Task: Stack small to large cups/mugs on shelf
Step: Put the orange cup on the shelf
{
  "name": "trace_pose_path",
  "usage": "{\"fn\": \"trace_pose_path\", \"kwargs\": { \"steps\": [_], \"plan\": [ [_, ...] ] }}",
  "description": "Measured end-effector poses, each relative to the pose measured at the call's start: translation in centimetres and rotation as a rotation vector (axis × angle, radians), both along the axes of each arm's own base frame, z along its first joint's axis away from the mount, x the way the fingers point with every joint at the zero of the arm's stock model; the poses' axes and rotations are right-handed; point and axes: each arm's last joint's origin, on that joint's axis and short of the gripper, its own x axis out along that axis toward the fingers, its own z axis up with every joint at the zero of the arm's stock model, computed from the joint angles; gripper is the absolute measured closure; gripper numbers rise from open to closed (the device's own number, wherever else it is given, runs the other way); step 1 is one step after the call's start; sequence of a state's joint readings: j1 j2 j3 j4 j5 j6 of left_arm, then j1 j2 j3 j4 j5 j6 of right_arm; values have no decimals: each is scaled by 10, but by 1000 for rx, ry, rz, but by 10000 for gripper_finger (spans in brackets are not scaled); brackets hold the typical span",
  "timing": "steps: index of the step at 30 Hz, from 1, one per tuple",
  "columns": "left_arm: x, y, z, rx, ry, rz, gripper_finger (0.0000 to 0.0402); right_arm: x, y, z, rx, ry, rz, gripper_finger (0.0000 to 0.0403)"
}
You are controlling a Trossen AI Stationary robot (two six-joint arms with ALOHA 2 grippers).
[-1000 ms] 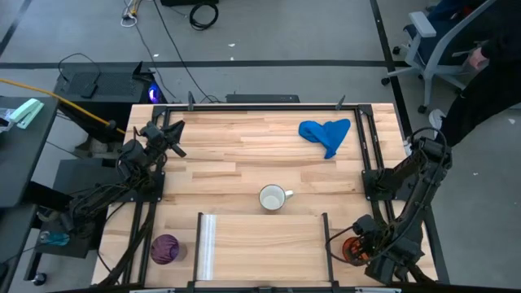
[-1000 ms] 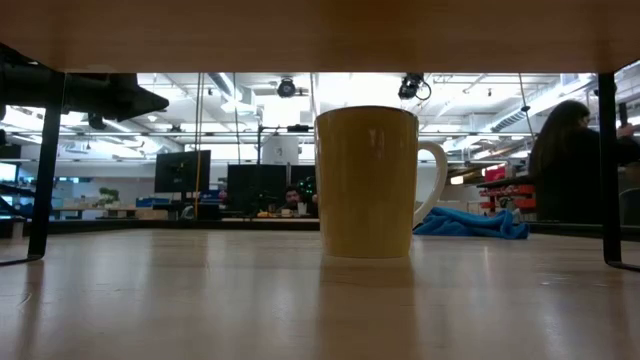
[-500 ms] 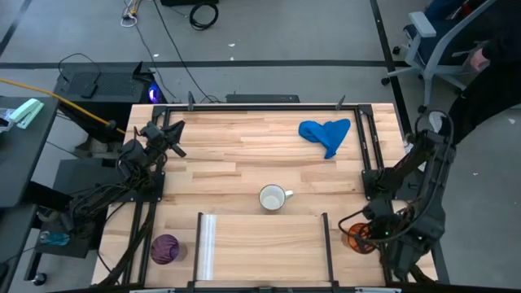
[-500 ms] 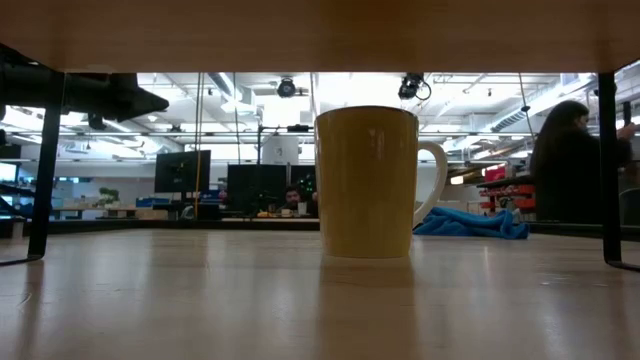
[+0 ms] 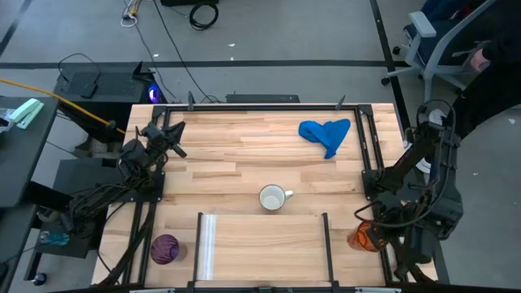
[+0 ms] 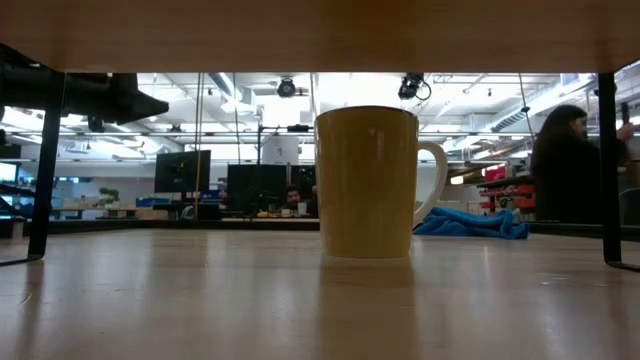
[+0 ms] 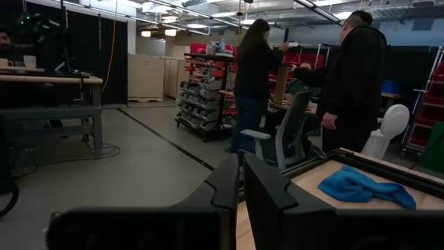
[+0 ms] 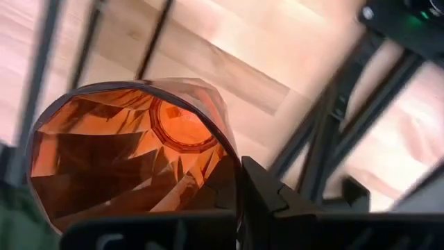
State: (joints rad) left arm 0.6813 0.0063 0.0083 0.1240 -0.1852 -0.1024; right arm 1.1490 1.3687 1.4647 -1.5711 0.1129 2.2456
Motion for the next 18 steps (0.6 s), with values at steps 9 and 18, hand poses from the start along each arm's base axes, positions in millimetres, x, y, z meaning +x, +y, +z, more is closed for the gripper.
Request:
{"fn": "trace_pose_path", "kwargs": {
  "steps": [9,18],
  "plan": [
    [0,0,-2,-31,-2,-3,367,-9,-16,15,-27,-225,43,397],
    [0,0,-2,-32,0,-3,375,-5,-29,24,-132,-453,95,397]
  ]
}}
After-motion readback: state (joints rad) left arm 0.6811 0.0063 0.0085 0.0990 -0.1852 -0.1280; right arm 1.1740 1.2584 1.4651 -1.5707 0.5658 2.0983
